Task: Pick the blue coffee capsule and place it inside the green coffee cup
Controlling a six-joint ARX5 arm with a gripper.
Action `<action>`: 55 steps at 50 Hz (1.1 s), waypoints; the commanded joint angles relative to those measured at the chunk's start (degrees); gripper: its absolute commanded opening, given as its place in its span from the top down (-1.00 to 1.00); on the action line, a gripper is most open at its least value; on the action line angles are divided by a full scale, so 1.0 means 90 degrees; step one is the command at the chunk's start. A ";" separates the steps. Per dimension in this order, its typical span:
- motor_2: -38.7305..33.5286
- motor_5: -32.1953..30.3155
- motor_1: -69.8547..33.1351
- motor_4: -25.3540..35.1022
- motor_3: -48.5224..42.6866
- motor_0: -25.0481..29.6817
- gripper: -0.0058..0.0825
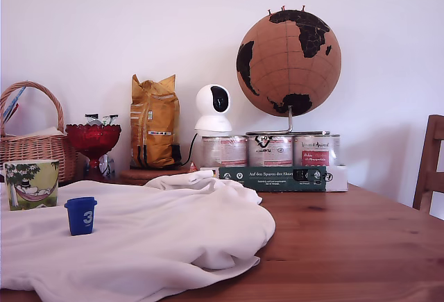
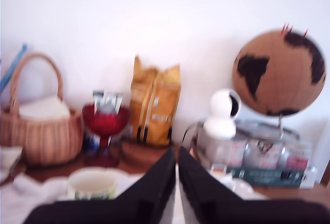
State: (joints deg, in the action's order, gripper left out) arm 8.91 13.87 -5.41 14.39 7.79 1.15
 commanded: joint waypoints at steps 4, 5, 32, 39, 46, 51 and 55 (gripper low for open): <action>0.0124 -0.0270 -0.1273 0.0423 -0.0053 0.0080 0.89; 0.0182 -0.0270 -0.1503 0.0486 -0.0051 0.0097 0.89; 0.2866 -0.1076 -0.6494 0.0512 -0.1569 0.0925 -0.60; 0.3485 -0.1229 -0.7274 0.0216 -0.1945 0.1166 -0.60; 0.4063 -0.1554 -0.7905 -0.0087 -0.2339 0.1457 -0.60; 0.4405 -0.1756 -0.8347 -0.0359 -0.2603 0.1593 -0.60; 0.4602 -0.1897 -0.8684 -0.0483 -0.2786 0.1695 -0.60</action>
State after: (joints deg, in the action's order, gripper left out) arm 50.78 -2.17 -80.62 10.46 -16.29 15.86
